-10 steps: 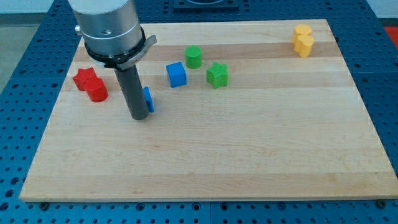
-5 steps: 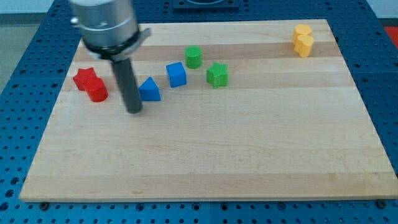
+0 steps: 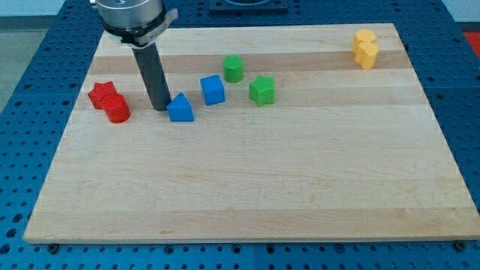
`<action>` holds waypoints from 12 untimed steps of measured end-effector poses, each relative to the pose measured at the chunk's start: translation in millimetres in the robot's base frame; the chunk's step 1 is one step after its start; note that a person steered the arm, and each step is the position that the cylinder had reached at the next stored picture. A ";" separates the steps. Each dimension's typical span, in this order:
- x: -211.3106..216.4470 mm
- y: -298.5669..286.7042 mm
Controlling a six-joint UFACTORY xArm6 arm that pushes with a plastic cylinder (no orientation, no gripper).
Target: Push the blue triangle towards top
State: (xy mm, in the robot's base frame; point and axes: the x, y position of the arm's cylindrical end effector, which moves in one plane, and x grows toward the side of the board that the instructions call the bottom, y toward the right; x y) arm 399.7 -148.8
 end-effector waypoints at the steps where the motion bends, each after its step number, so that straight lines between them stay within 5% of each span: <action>1: 0.0 1.4; 6: 26.0 21.9; 7: 14.1 21.7; 9: -121.9 -21.5; 11: -126.1 -146.4; 12: -121.4 -154.9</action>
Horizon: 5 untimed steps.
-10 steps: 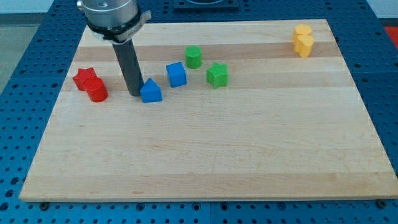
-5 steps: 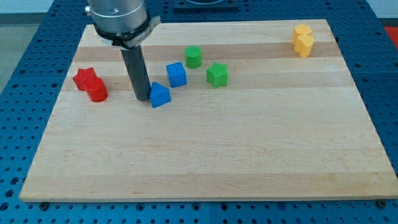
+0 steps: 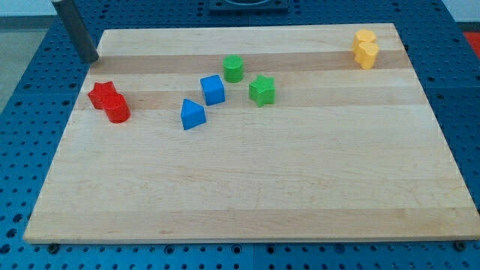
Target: Push the blue triangle towards top
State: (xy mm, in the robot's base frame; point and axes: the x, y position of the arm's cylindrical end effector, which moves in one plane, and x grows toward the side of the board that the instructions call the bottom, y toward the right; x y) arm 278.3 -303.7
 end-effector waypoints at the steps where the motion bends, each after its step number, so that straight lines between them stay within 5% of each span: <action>1: 12.1 -1.3; 3: 154.8 12.0; 5: 199.8 83.5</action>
State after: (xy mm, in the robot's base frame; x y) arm 478.1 -220.2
